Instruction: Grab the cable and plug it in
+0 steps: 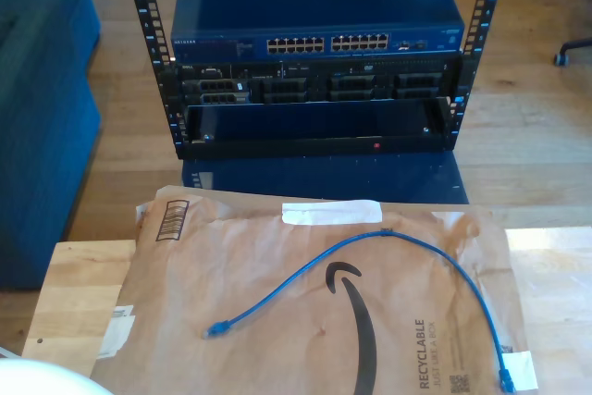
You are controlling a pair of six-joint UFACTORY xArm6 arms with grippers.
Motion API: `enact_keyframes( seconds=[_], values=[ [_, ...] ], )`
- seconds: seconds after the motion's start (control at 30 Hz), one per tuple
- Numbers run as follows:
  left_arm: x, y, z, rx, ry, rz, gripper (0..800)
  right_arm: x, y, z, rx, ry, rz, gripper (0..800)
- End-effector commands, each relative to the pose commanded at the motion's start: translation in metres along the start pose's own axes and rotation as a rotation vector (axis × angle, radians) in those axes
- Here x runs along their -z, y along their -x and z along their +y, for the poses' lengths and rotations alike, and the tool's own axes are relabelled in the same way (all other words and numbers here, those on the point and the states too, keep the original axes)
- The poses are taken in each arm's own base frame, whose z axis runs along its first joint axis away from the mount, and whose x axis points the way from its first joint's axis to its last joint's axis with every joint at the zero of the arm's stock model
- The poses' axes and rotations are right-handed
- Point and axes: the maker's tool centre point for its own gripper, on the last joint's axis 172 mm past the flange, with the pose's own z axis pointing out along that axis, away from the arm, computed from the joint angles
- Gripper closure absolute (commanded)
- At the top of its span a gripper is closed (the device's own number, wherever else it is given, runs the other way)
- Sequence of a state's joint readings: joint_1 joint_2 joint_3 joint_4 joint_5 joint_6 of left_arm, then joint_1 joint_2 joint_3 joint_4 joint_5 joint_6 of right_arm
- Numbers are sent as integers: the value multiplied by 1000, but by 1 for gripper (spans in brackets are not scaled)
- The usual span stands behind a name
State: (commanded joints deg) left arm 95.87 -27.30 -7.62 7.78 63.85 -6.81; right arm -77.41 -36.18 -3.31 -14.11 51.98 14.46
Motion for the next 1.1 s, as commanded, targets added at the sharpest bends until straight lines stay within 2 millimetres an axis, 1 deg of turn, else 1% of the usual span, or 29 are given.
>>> enact_keyframes(
  seconds=[0.07,0.17,0.2,0.27,0.33,0.37,0.4,0.47,0.53,0.6,0.67,0.77,0.87,0.93,1.0,1.07,1.1],
  values=[
    [7,1,-2,6,-2,-6,0,8,0,4,-21,7,-5,4],
    [20,6,-6,9,-10,-32,0,36,-5,12,-51,16,-29,4],
    [24,7,-7,8,-14,-39,0,46,-6,12,-65,5,-39,4],
    [31,7,-8,12,-15,-44,0,69,-13,0,-92,-46,-40,4],
    [44,11,-10,16,-20,-62,0,91,-24,-11,-111,-96,-15,6],
    [54,13,-10,13,-26,-71,0,99,-30,-14,-126,-108,0,6],
    [69,11,-7,-2,-35,-68,0,108,-36,-16,-145,-110,20,6],
    [98,12,10,-19,-37,-65,0,128,-46,-30,-163,-111,62,6],
    [121,11,21,5,-42,-53,0,145,-54,-44,-202,-118,97,6],
    [140,7,33,42,-46,-24,0,158,-55,-64,-230,-124,123,6],
    [156,10,57,63,-27,-3,0,168,-51,-87,-263,-130,143,6],
    [180,20,94,96,4,12,0,179,-36,-125,-312,-140,164,6],
    [195,38,131,127,17,12,0,186,-6,-168,-316,-151,188,6],
    [198,53,152,149,12,13,0,192,19,-191,-306,-159,202,6],
    [197,69,171,154,-3,17,0,203,48,-211,-272,-158,214,6],
    [197,84,190,173,-8,22,0,223,79,-231,-260,-177,227,6],
    [197,91,198,182,-13,28,0,231,98,-239,-244,-180,233,6]
  ],
)
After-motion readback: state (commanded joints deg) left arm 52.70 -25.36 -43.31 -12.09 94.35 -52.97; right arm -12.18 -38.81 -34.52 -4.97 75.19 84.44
